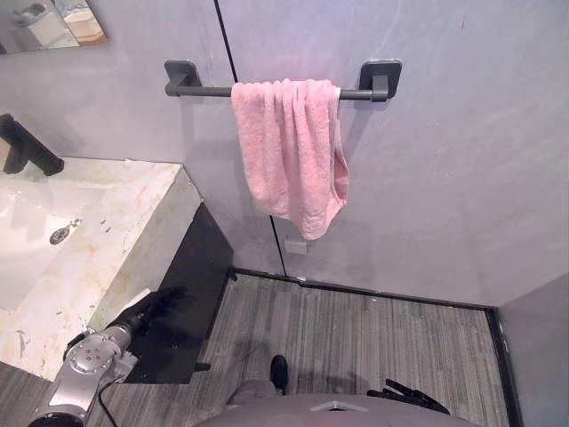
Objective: Organize the bathroom.
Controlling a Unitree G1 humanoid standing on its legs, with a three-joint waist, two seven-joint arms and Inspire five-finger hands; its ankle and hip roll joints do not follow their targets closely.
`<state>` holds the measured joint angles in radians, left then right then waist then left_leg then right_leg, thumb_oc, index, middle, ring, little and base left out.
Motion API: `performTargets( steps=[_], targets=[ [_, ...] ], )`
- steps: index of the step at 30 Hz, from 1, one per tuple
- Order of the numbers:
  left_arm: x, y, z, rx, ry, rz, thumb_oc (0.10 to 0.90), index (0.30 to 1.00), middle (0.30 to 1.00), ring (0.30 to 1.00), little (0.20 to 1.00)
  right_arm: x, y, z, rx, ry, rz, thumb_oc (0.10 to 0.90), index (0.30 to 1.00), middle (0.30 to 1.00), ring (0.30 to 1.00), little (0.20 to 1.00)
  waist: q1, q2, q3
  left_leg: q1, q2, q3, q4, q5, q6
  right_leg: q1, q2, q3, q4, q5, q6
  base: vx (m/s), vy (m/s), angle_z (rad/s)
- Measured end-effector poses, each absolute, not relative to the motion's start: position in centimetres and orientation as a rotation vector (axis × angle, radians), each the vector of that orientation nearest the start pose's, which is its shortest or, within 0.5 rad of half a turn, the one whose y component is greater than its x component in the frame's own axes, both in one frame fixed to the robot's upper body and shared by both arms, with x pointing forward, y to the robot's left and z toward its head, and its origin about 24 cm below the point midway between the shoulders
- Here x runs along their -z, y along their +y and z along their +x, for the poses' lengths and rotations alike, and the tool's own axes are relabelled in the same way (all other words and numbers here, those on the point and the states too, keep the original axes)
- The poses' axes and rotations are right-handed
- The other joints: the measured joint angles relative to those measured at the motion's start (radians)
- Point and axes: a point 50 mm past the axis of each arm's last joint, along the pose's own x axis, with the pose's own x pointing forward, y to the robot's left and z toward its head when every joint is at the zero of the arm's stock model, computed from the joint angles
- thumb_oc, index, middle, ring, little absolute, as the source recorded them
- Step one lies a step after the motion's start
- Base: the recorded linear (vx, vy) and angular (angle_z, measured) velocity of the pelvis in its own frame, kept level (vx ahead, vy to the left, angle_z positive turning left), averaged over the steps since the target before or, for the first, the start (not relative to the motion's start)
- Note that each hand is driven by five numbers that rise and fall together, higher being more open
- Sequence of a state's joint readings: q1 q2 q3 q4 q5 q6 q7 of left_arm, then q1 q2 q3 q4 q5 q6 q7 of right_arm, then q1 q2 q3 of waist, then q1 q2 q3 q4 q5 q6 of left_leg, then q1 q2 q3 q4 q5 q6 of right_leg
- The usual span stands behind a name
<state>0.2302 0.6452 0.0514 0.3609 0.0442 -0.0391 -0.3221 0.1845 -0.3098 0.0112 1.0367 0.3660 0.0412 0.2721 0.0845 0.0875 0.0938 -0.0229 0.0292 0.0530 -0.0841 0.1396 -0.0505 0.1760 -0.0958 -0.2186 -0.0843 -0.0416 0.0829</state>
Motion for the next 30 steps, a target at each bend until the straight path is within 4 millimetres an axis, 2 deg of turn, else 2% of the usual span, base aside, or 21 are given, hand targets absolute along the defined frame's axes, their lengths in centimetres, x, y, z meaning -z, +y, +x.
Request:
performTargets(
  steps=[2, 4, 6, 8, 9, 11, 15, 17, 18, 21, 22, 30],
  targets=[
    [0.7, 31.8, 17.8, 0.139, 0.527, 0.615, 0.800, 0.900, 0.900, 0.900, 0.900, 14.8, -25.5, 6.6, 0.144, 1.123, 0.185, 0.800, 0.900, 0.900, 0.900, 0.900, 0.007, -0.003, 0.002, 0.000, 0.007, -0.002, 0.000, 0.001, -0.001, 0.001, 0.007, -0.001, 0.002, -0.001, -0.001, 0.07, -0.075, 0.02],
    [-2.3, 31.3, 19.5, 0.072, 0.319, 0.659, 0.800, 0.900, 0.900, 0.900, 0.900, 13.1, -24.7, 9.5, 0.092, 0.989, 0.127, 0.800, 0.900, 0.900, 0.900, 0.900, 0.013, -0.020, 0.012, 0.008, 0.019, -0.003, 0.001, 0.006, -0.007, 0.011, 0.020, -0.002, 0.005, -0.002, -0.003, 0.07, -0.103, 0.03],
    [-3.9, 31.0, 20.8, 0.036, 0.204, 0.675, 0.800, 0.900, 0.900, 0.900, 0.900, 11.5, -23.7, 11.6, 0.043, 0.886, 0.096, 0.800, 0.900, 0.900, 0.900, 0.900, 0.013, -0.032, 0.017, 0.016, 0.026, -0.003, 0.000, 0.009, -0.011, 0.020, 0.028, -0.005, 0.000, -0.005, -0.006, 0.05, -0.080, 0.05],
    [-4.9, 30.8, 21.5, 0.021, 0.136, 0.686, 0.800, 0.900, 0.900, 0.900, 0.900, 10.3, -23.1, 13.5, 0.007, 0.799, 0.091, 0.800, 0.900, 0.900, 0.900, 0.900, 0.010, -0.045, 0.010, 0.015, 0.034, -0.003, 0.000, 0.009, -0.018, 0.019, 0.034, -0.002, 0.000, -0.006, -0.008, 0.06, -0.071, 0.00],
    [-5.6, 30.4, 22.4, 0.025, 0.094, 0.693, 0.800, 0.900, 0.900, 0.900, 0.900, 9.0, -22.7, 15.4, -0.016, 0.725, 0.075, 0.800, 0.900, 0.900, 0.900, 0.900, 0.004, -0.052, 0.006, 0.015, 0.037, -0.005, -0.001, 0.000, -0.034, 0.020, 0.039, -0.002, 0.000, -0.010, -0.013, 0.05, -0.053, 0.00],
    [-6.0, 30.4, 22.7, 0.024, 0.076, 0.697, 0.800, 0.900, 0.900, 0.900, 0.900, 8.4, -22.5, 16.0, -0.029, 0.688, 0.071, 0.800, 0.900, 0.900, 0.900, 0.900, 0.002, -0.054, 0.007, 0.015, 0.038, -0.004, -0.001, 0.000, -0.035, 0.020, 0.041, 0.000, 0.000, -0.009, -0.014, 0.02, -0.016, 0.00],
    [-7.9, 29.7, 25.0, 0.061, 0.022, 0.729, 0.800, 0.900, 0.900, 0.900, 0.900, 4.8, -22.0, 19.6, -0.133, 0.542, -0.026, 0.800, 0.900, 0.900, 0.900, 0.900, -0.004, -0.060, 0.011, 0.014, 0.043, -0.003, -0.001, 0.013, -0.024, 0.020, 0.044, 0.002, 0.005, 0.002, -0.020, 0.03, 0.005, -0.01],
    [-8.5, 29.4, 25.6, 0.058, -0.003, 0.668, 0.800, 0.900, 0.900, 0.900, 0.900, 3.4, -21.4, 20.7, -0.160, 0.476, -0.045, 0.800, 0.900, 0.900, 0.900, 0.900, -0.007, -0.059, 0.012, 0.015, 0.043, -0.001, -0.001, 0.013, -0.024, 0.020, 0.044, 0.003, 0.005, 0.004, -0.021, 0.01, 0.031, -0.03],
    [-9.1, 29.1, 25.9, 0.064, -0.029, 0.605, 0.800, 0.900, 0.900, 0.900, 0.900, 1.9, -20.6, 21.9, -0.184, 0.402, -0.067, 0.800, 0.900, 0.900, 0.900, 0.900, -0.008, -0.058, 0.012, 0.016, 0.043, 0.002, -0.001, 0.014, -0.023, 0.020, 0.044, 0.004, 0.005, 0.007, -0.022, 0.01, 0.044, -0.03],
    [-9.5, 28.6, 26.4, 0.080, -0.049, 0.515, 0.800, 0.900, 0.900, 0.900, 0.900, -0.5, -19.7, 23.7, -0.202, 0.292, -0.129, 0.800, 0.900, 0.900, 0.900, 0.900, -0.005, -0.055, 0.013, 0.016, 0.042, 0.002, -0.001, 0.015, -0.023, 0.020, 0.043, 0.004, 0.005, 0.007, -0.022, 0.02, 0.071, -0.01],
    [-9.4, 28.4, 26.6, 0.072, -0.052, 0.444, 0.800, 0.900, 0.900, 0.900, 0.900, -2.0, -19.2, 24.8, -0.206, 0.225, -0.191, 0.800, 0.900, 0.900, 0.900, 0.900, -0.005, -0.051, 0.014, 0.017, 0.041, 0.002, -0.001, 0.015, -0.023, 0.020, 0.041, 0.004, 0.005, 0.008, -0.022, 0.03, 0.079, 0.01],
    [-8.4, 29.0, 27.3, 0.016, -0.028, 0.229, 0.800, 0.900, 0.900, 0.900, 0.900, -8.4, -18.1, 28.2, -0.128, -0.057, -0.485, 0.800, 0.900, 0.900, 0.900, 0.900, -0.002, -0.037, 0.012, 0.018, 0.033, 0.004, 0.000, 0.016, -0.021, 0.020, 0.033, 0.004, 0.005, 0.008, -0.022, 0.02, 0.057, 0.00]
  ],
)
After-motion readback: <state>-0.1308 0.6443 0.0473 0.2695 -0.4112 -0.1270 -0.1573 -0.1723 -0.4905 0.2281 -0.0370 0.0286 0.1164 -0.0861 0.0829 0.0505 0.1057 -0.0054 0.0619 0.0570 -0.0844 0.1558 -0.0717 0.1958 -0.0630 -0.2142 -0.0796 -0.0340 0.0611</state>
